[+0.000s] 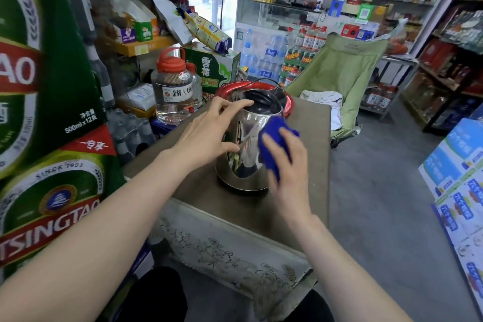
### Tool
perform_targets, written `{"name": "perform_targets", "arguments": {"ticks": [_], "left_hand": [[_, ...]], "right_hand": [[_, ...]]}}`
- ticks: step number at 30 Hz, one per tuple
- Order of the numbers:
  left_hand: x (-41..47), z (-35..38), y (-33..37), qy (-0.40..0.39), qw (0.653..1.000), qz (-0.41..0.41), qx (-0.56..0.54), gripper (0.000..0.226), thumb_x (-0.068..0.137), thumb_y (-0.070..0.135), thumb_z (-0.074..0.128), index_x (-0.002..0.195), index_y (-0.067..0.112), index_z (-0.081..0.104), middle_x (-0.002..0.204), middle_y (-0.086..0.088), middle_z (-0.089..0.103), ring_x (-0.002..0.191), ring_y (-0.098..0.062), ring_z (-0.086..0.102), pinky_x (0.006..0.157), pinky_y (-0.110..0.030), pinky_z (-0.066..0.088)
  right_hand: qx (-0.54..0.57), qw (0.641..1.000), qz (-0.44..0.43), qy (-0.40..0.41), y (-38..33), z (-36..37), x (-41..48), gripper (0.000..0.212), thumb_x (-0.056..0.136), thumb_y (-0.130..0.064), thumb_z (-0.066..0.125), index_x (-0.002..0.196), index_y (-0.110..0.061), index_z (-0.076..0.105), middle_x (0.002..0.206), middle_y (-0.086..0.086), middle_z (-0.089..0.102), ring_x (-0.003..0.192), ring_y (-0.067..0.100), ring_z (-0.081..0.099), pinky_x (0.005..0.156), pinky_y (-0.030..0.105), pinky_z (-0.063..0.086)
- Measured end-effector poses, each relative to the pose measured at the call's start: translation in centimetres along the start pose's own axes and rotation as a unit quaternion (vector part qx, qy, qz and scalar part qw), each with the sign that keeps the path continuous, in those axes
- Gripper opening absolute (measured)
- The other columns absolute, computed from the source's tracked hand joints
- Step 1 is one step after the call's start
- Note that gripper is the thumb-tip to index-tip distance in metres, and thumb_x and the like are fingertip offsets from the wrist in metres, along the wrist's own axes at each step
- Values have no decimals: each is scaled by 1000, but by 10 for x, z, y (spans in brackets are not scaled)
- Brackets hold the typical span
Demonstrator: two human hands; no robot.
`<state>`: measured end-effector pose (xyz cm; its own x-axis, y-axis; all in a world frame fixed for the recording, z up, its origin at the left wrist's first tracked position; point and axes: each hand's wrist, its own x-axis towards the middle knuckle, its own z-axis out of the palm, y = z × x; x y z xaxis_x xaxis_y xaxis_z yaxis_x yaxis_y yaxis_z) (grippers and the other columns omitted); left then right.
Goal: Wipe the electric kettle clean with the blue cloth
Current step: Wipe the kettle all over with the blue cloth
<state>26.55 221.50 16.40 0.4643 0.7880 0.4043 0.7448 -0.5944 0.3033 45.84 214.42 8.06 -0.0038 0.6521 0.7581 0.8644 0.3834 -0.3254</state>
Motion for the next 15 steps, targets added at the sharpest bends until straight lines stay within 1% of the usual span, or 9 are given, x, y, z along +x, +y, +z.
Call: {"name": "perform_targets", "arguments": {"ticks": [2, 4, 5, 6, 8, 9, 10, 12, 15], "left_hand": [[0, 0, -2, -5, 1000, 3, -9, 100, 71, 34, 83, 145, 50, 17, 140, -1, 34, 110, -26, 57, 92, -45, 51], [-1, 0, -1, -7, 1000, 0, -15, 100, 73, 32, 83, 146, 50, 16, 141, -1, 32, 113, -26, 56, 95, -44, 49], [0, 0, 0, -8, 1000, -1, -18, 100, 74, 31, 82, 147, 49, 16, 142, -2, 31, 115, -26, 54, 96, -44, 48], [1, 0, 3, -11, 1000, -1, -21, 99, 75, 29, 82, 147, 49, 16, 142, -2, 30, 117, -27, 53, 97, -44, 47], [4, 2, 10, -13, 1000, 0, -23, 97, 76, 27, 81, 147, 48, 19, 142, -2, 29, 118, -27, 53, 98, -46, 46], [5, 3, 13, -10, 1000, -4, -23, 96, 75, 27, 81, 146, 48, 20, 141, -2, 30, 118, -27, 52, 99, -47, 47], [6, 5, 15, -5, 1000, -10, -23, 95, 74, 27, 82, 145, 47, 21, 140, -3, 30, 120, -27, 49, 99, -49, 47], [9, 10, 15, 10, 1000, -14, -24, 95, 72, 25, 83, 143, 47, 24, 141, -3, 30, 127, -26, 42, 101, -52, 45], [14, 12, 9, 9, 998, 5, -55, 95, 70, 21, 85, 141, 45, 27, 158, 4, 13, 143, -26, 28, 110, -53, 37]], "right_hand": [[-41, 996, -60, -43, 6, 5, -25, 71, 75, 9, 69, 139, -19, 56, 150, 7, 35, 139, 39, 36, 117, 50, 32], [-36, 996, -58, -55, 13, 2, -26, 71, 74, 10, 69, 137, -21, 58, 148, 4, 36, 137, 35, 39, 116, 46, 36], [-8, 999, -18, -39, 13, -1, -18, 67, 76, 9, 68, 135, -21, 59, 147, 3, 38, 136, 30, 41, 115, 40, 37], [35, 998, 49, -9, 11, -5, -6, 61, 80, 6, 66, 134, -21, 59, 145, 3, 42, 134, 25, 44, 115, 31, 36], [113, 973, 193, 56, 9, -12, 22, 47, 91, -5, 62, 135, -21, 59, 140, 1, 51, 128, 14, 49, 106, 7, 30], [136, 960, 233, 69, 7, -13, 31, 44, 95, -10, 60, 137, -21, 58, 138, -2, 54, 125, 9, 50, 101, 0, 27], [148, 955, 247, 67, 4, -12, 34, 44, 96, -12, 58, 139, -21, 56, 137, -5, 55, 123, 5, 50, 99, -2, 26], [163, 949, 263, 56, -4, -4, 21, 47, 97, -12, 56, 142, -21, 51, 139, -8, 54, 125, 2, 47, 102, 2, 28], [173, 917, 358, 23, -7, 5, -12, 47, 97, -13, 57, 142, -22, 48, 139, -2, 57, 127, 15, 52, 100, 18, 34]]}}
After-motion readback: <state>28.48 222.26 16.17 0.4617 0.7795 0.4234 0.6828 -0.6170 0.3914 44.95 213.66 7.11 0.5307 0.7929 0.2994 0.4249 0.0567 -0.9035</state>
